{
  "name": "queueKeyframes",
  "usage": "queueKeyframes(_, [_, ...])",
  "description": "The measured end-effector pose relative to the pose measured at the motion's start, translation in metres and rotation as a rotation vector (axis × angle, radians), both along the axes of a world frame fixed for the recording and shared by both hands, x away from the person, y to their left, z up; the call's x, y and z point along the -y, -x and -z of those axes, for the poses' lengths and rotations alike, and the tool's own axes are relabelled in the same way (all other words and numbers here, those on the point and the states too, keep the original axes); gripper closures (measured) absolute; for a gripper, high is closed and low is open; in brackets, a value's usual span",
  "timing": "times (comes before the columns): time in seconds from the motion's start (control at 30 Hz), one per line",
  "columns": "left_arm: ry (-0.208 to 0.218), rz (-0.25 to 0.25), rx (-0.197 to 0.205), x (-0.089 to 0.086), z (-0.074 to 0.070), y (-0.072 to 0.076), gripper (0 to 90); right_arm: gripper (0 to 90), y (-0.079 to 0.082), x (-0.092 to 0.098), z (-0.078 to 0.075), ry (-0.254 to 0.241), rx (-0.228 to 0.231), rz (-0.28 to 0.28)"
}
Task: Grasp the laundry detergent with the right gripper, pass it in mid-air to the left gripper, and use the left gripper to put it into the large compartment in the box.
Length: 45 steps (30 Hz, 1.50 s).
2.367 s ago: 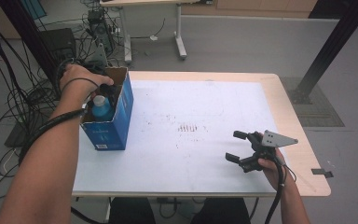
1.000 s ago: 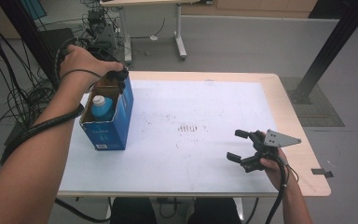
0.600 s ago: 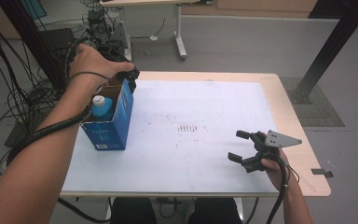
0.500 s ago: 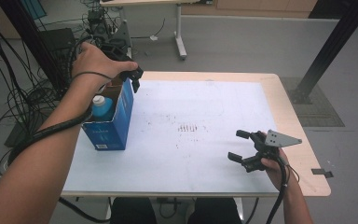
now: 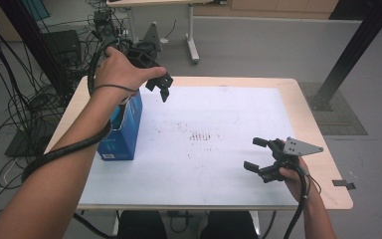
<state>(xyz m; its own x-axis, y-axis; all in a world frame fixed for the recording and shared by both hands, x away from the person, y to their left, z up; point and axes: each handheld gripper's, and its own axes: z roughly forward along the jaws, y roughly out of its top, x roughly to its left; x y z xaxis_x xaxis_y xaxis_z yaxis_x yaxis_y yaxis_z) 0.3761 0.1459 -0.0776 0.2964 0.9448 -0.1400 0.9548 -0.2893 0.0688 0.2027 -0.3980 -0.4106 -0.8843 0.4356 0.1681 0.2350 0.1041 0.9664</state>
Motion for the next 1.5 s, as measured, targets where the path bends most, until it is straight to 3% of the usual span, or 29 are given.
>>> queueKeyframes(0.13, [0.019, 0.020, 0.025, 0.007, 0.002, 0.010, 6.6, 4.5, 0.000, 0.001, -0.004, 0.014, 0.000, 0.000])
queueKeyframes(0.37, [0.059, 0.055, 0.031, 0.015, 0.013, 0.022, 6.9, 4.5, 0.000, 0.003, -0.008, 0.021, 0.007, 0.000])
queueKeyframes(1.0, [0.097, 0.116, -0.026, 0.040, 0.071, 0.038, 7.3, 4.5, 0.001, 0.000, -0.011, 0.032, 0.003, -0.007])
queueKeyframes(1.37, [0.091, 0.158, -0.043, 0.061, 0.100, 0.048, 7.3, 4.5, 0.004, 0.000, -0.011, 0.035, -0.001, -0.002])
queueKeyframes(1.5, [0.090, 0.147, -0.042, 0.064, 0.115, 0.052, 7.5, 4.5, 0.005, 0.000, -0.011, 0.036, -0.002, -0.002])
